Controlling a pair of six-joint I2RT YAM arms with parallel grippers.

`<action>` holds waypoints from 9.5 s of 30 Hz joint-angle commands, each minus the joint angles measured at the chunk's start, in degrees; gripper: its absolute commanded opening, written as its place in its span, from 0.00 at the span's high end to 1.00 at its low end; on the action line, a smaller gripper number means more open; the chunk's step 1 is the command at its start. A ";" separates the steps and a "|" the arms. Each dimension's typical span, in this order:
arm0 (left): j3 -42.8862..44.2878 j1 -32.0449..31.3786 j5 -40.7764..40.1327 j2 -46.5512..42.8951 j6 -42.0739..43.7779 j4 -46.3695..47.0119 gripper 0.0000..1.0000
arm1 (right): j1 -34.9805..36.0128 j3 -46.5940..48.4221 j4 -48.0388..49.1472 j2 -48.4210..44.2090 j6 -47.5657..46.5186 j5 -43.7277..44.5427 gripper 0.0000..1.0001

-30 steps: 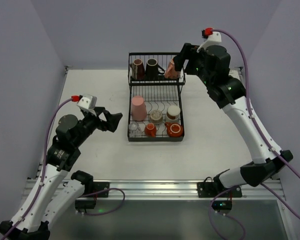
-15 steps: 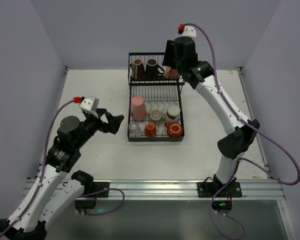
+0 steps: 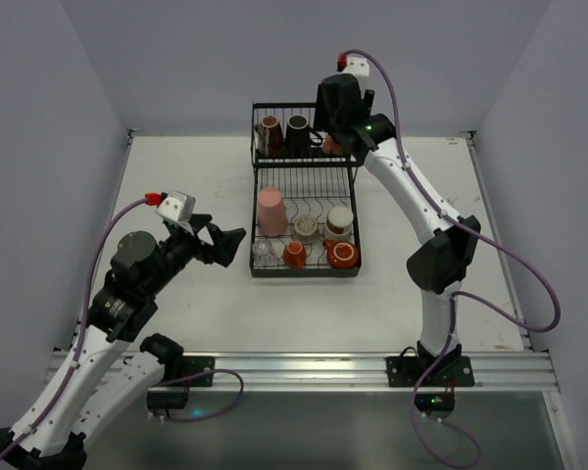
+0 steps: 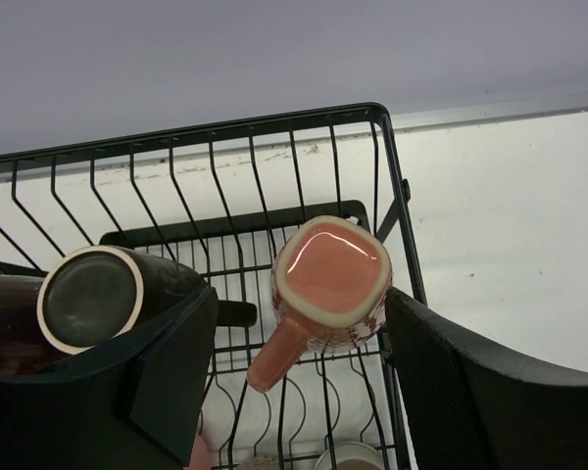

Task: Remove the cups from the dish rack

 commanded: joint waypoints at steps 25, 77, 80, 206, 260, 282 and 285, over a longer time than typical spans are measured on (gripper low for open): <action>0.29 -1.23 -0.16 2.30 0.24 -0.49 0.00 | -1.41 3.49 6.73 6.23 -4.17 4.46 0.50; 9.87 -2.55 16.81 35.44 -46.88 55.77 0.67 | -1.85 -72.27 72.56 -46.34 44.88 -54.16 0.91; 9.78 -2.46 13.22 33.95 -43.28 53.93 1.00 | -0.62 -72.53 72.65 -45.72 44.26 -54.25 0.91; 0.72 17.66 21.64 14.86 -8.38 13.66 0.09 | -6.16 -0.55 15.60 7.37 -28.78 -52.75 0.16; 6.88 0.26 21.65 30.08 -42.22 49.18 0.36 | -2.64 -75.69 81.52 -48.26 38.19 -50.91 0.76; 10.39 -2.20 22.61 35.17 -43.10 53.66 0.96 | 0.79 -76.57 85.66 -41.41 40.04 -51.26 0.72; 11.35 -2.20 18.94 33.42 -39.85 49.11 1.00 | 0.79 -77.01 85.84 -41.50 40.31 -51.70 0.56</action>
